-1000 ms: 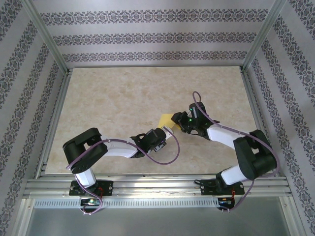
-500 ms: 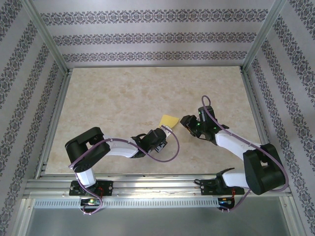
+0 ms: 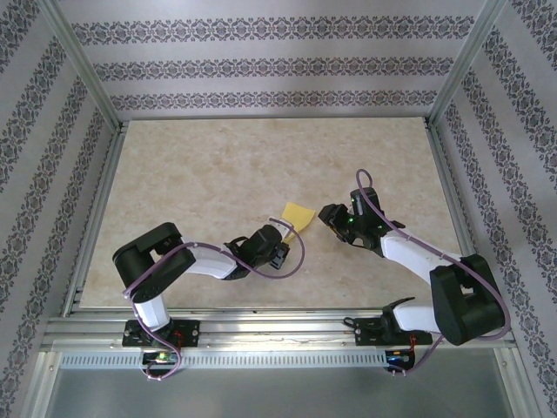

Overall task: Fold a paper plane with a square sheet of paper (pick it up from the middle)
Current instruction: Fold the wing for the fifth time at the center of the table.

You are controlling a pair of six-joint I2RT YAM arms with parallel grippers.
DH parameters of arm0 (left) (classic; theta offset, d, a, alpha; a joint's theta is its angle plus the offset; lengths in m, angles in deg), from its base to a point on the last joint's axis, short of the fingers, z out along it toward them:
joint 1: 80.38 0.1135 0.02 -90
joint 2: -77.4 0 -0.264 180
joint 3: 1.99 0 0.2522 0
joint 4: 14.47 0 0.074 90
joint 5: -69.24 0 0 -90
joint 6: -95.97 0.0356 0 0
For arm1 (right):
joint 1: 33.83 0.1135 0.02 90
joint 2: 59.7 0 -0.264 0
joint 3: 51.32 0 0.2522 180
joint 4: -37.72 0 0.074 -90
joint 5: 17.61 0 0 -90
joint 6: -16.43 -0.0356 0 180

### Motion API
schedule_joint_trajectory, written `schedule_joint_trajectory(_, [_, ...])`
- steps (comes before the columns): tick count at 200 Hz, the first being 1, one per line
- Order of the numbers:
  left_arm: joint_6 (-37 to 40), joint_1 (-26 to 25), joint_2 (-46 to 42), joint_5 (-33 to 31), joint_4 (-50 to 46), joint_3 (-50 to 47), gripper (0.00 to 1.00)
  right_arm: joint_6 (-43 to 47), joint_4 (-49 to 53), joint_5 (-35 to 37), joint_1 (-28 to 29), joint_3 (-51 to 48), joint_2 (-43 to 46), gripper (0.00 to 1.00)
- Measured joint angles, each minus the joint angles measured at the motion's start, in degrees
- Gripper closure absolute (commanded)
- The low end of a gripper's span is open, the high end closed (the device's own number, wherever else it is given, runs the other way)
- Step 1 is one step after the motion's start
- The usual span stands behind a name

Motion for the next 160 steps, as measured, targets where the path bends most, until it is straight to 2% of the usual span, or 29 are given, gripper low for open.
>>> schedule_joint_trajectory(83, [-8.7, 5.6, -0.3, 12.4, 2.7, -0.9, 0.96, 2.3, -2.6, -1.1, 2.5, 0.0, -3.5, 0.52])
schedule_joint_trajectory(160, [-15.1, 7.7, 0.4, 21.9, 4.7, 0.1, 0.97, 8.5, -6.2, -0.2, 4.6, -1.0, -3.5, 0.56])
